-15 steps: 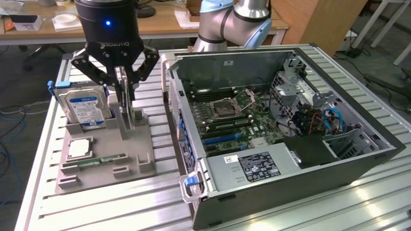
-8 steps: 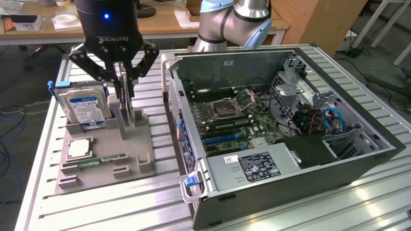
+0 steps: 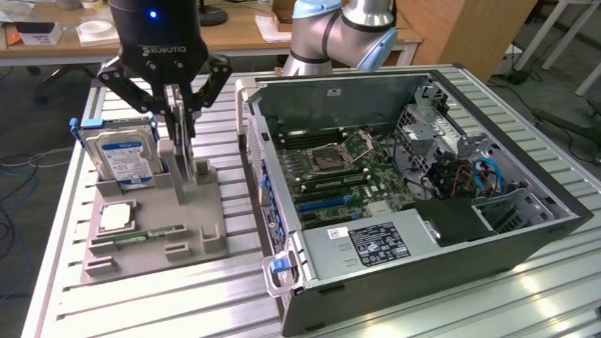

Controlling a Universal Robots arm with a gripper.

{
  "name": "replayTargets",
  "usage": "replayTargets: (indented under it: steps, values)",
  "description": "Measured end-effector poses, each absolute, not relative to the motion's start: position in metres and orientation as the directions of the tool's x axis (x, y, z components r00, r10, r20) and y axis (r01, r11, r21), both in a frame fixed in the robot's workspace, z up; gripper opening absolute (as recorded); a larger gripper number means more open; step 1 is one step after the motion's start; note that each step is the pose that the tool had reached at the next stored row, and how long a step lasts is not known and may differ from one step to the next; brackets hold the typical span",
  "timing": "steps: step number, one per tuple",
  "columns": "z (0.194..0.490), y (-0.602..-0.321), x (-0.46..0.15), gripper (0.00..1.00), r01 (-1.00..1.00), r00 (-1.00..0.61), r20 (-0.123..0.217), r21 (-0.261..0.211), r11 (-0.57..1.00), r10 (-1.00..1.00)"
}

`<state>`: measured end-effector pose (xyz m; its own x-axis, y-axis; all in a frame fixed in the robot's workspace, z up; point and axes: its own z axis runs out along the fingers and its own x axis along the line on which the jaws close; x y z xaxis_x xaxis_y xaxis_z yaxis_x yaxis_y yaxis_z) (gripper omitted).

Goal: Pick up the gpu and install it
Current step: 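Pick up the gpu and move the gpu toward the slot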

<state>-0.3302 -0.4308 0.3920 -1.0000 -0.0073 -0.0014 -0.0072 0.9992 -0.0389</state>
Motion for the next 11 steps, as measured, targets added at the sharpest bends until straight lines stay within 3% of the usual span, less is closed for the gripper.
replayTargets:
  steps: [11]
  values:
    - [0.3998,-0.4308,-0.3324,0.27,-0.007,-1.0,-0.002,-0.039,0.999,-0.007]
